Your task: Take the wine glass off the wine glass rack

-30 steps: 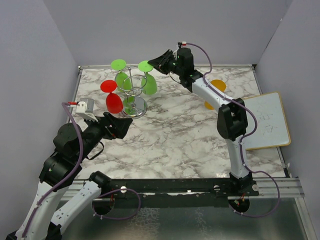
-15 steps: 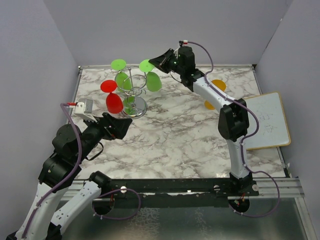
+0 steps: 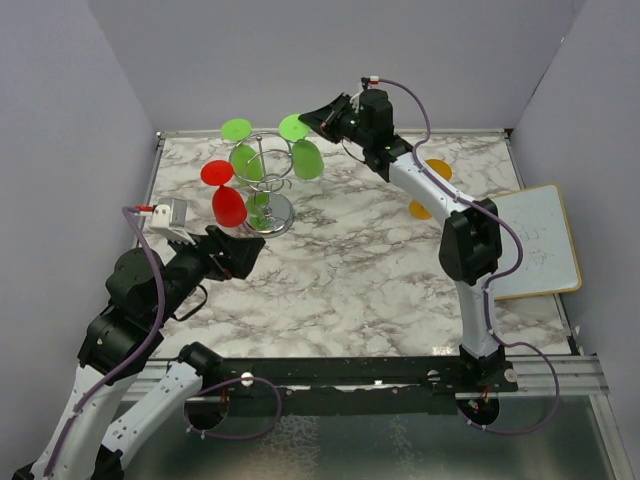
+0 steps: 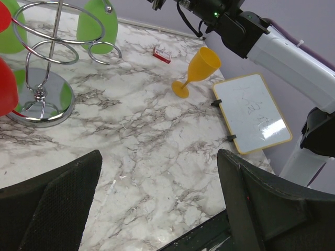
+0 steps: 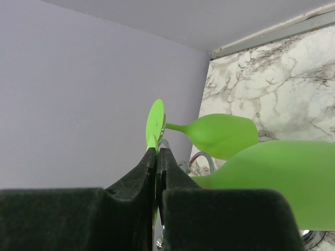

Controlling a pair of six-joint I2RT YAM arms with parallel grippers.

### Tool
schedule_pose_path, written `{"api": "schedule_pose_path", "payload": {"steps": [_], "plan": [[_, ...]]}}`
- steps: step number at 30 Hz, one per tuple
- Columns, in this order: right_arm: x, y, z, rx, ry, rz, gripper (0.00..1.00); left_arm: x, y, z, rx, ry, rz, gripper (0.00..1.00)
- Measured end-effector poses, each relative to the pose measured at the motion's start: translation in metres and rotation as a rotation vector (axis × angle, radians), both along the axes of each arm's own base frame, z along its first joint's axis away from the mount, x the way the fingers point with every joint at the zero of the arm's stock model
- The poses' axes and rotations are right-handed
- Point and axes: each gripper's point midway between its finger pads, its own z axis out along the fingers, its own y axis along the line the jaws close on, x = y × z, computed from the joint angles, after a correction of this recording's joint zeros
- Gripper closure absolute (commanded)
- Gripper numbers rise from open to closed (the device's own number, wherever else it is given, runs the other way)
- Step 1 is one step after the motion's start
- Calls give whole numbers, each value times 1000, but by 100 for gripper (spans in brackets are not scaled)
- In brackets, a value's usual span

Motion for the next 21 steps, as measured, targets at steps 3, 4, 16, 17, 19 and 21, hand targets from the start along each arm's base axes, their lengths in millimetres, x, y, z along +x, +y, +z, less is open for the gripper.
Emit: {"api": "schedule_pose_path", "payload": {"steps": [3, 4, 16, 17, 19, 21], "plan": [[3, -4, 0, 4, 3, -8, 99, 1, -1, -1, 3, 5, 0, 7], [3, -4, 0, 5, 5, -9, 99, 2, -1, -2, 4, 8, 0, 7], [10, -36, 27, 41, -16, -58, 99, 5, -3, -5, 5, 24, 1, 7], [11, -38, 28, 42, -18, -62, 99, 5, -3, -5, 5, 26, 1, 7], [14, -45, 27, 46, -16, -72, 99, 5, -3, -5, 6, 28, 1, 7], [16, -51, 24, 47, -12, -75, 99, 6, -4, -6, 6, 33, 2, 7]]}}
